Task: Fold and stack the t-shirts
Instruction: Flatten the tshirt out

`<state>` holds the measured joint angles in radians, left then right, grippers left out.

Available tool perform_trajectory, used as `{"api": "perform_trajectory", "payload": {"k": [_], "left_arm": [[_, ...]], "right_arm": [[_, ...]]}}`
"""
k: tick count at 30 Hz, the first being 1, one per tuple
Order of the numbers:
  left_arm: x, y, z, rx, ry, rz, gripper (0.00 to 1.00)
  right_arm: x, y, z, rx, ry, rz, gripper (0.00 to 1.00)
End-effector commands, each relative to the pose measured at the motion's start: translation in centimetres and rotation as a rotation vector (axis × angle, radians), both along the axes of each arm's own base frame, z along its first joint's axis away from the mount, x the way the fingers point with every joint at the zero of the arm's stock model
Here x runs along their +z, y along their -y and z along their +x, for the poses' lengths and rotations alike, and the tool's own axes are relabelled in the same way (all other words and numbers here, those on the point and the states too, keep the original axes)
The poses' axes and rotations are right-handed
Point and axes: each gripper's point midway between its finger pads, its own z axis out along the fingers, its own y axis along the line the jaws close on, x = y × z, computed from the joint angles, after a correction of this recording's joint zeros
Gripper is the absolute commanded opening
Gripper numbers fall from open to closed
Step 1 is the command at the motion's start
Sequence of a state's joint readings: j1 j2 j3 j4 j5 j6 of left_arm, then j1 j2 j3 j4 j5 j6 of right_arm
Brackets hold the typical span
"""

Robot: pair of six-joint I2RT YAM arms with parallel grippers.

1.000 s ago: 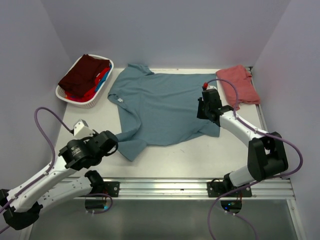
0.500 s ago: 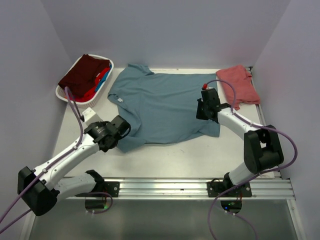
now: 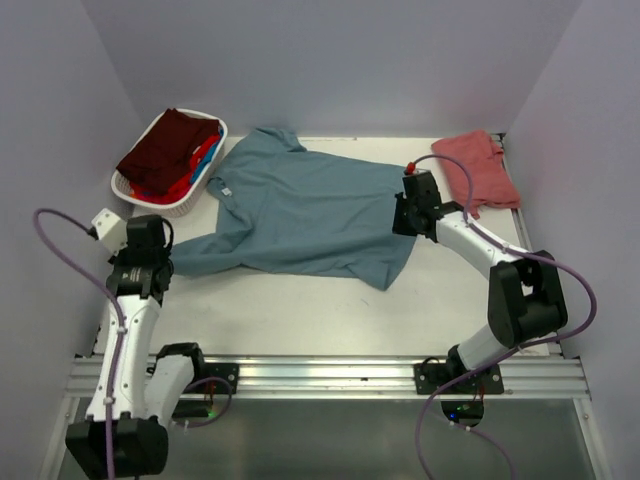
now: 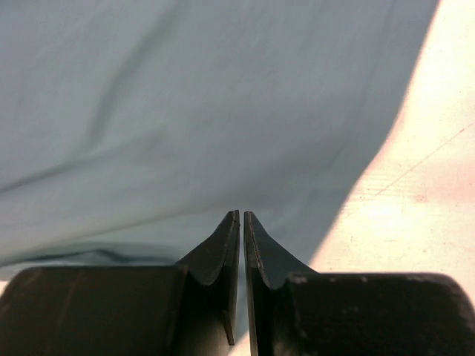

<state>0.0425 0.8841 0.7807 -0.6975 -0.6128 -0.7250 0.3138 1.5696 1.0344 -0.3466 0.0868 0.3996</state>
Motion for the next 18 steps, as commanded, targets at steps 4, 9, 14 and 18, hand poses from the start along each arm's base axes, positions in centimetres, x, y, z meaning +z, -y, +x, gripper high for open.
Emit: {"api": "perform_trajectory", "payload": {"k": [4, 9, 14, 18], "left_arm": [[1.9, 2.6, -3.5, -0.072, 0.041, -0.174, 0.00], [0.0, 5.8, -6.3, -0.132, -0.014, -0.330, 0.00], [-0.3, 7.8, -9.3, -0.093, 0.030, -0.461, 0.13], [2.5, 7.8, -10.0, -0.101, 0.208, -0.452, 0.86]], "right_arm": [[2.6, 0.0, 0.9, 0.000, 0.052, 0.020, 0.10], [1.8, -0.7, 0.8, 0.013, 0.028, 0.056, 0.10], [0.6, -1.2, 0.5, 0.041, -0.034, 0.056, 0.10], [0.4, -1.9, 0.0, 0.084, -0.055, 0.081, 0.15]]}}
